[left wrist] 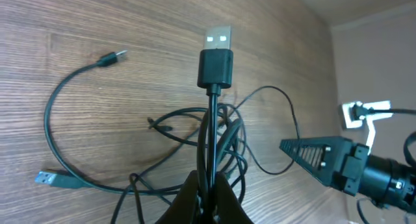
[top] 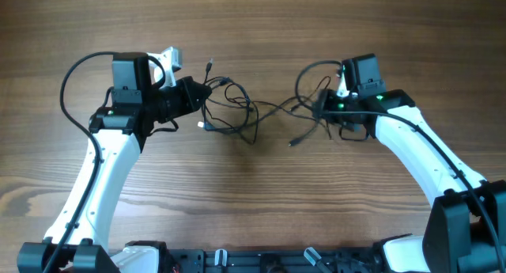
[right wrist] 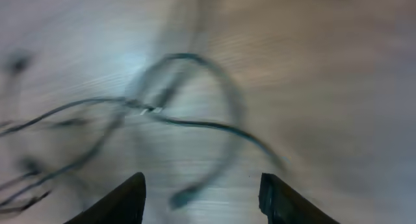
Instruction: Untangle cables
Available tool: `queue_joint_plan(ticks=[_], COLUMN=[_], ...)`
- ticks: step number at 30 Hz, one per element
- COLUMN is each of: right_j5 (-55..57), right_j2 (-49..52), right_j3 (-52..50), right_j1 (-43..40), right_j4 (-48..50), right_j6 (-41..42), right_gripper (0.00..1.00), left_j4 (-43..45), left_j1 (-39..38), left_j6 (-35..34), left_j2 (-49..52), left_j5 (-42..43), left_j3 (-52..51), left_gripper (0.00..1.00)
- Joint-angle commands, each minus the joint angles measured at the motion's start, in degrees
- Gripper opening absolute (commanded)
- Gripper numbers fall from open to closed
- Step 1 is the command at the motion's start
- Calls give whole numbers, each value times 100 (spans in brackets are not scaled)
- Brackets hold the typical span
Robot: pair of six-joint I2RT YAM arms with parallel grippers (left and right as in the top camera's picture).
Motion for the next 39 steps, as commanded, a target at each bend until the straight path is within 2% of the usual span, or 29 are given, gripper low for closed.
queue_joint_plan(ticks=[1, 9, 18, 22, 23, 26, 28, 34, 39], right_j5=[1416, 1714, 1803, 1132, 127, -1591, -2317, -2544, -1897], right_j2=[-83, -87, -358, -667, -809, -857, -831, -614, -282], right_j3=[-4, 17, 717, 925, 925, 925, 918, 914, 909], right_j1=[2, -4, -2, 4, 9, 24, 92, 601, 1038], right_j4=[-264, -511, -1154, -1029, -763, -608, -612, -509, -11], right_j6=[1113, 1224, 334, -295, -1016, -2031, -2483, -3200, -3246], right_gripper=[59, 60, 64, 65, 65, 64, 64, 61, 60], left_j4=[20, 13, 13, 15, 15, 17, 24, 197, 599], left_j1=[-144, -302, -304, -304, -304, -306, -334, -597, -879], left_j6=[116, 118, 116, 114, 116, 114, 114, 111, 98], left_j2=[22, 22, 22, 22, 22, 22, 22, 22, 22], left_j5=[-140, -442, -439, -439, -439, -439, -437, -402, 186], left_j3=[48, 48, 48, 48, 48, 48, 48, 48, 48], left_gripper=[4, 4, 4, 4, 4, 4, 4, 4, 4])
